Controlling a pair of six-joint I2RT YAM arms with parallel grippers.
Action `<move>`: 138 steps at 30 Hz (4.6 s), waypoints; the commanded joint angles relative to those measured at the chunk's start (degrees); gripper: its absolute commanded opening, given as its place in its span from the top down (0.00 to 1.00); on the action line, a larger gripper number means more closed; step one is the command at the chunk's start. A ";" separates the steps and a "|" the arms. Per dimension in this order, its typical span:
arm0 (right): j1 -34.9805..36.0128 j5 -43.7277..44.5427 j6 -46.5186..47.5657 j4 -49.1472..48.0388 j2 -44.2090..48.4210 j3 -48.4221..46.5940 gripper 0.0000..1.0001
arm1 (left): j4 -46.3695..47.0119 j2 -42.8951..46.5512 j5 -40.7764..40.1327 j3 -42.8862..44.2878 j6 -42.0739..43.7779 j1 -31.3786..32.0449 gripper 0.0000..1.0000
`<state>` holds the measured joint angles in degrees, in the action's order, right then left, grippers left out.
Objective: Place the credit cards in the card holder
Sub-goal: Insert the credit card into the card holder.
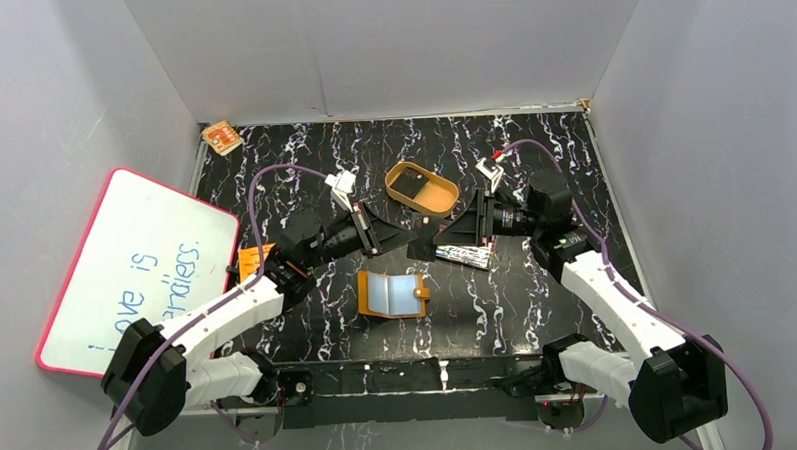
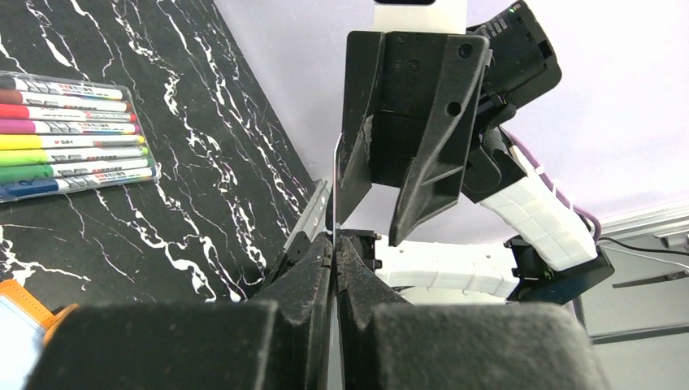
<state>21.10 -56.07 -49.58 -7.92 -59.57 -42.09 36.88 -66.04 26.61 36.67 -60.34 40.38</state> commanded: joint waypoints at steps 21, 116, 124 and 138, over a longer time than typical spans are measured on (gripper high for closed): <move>1.81 2.24 -13.39 -21.32 0.63 8.18 0.45 | 13.24 4.19 -4.46 -6.82 -8.47 0.20 1.00; 21.61 22.13 -1.57 -7.98 -31.35 5.96 1.00 | -44.08 2.17 -25.82 -13.46 6.94 0.22 0.51; 21.61 21.57 -1.53 -8.77 -33.46 4.75 1.00 | -44.33 1.47 -27.74 -13.33 7.62 0.18 0.62; 21.76 24.55 0.77 -7.54 -30.07 3.40 1.00 | -43.65 -0.85 -28.16 -11.97 9.58 0.22 0.73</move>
<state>42.52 -32.32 -50.76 -15.07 -92.29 -35.88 -4.86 -65.56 -0.23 24.16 -52.42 40.42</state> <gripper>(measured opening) 0.020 0.279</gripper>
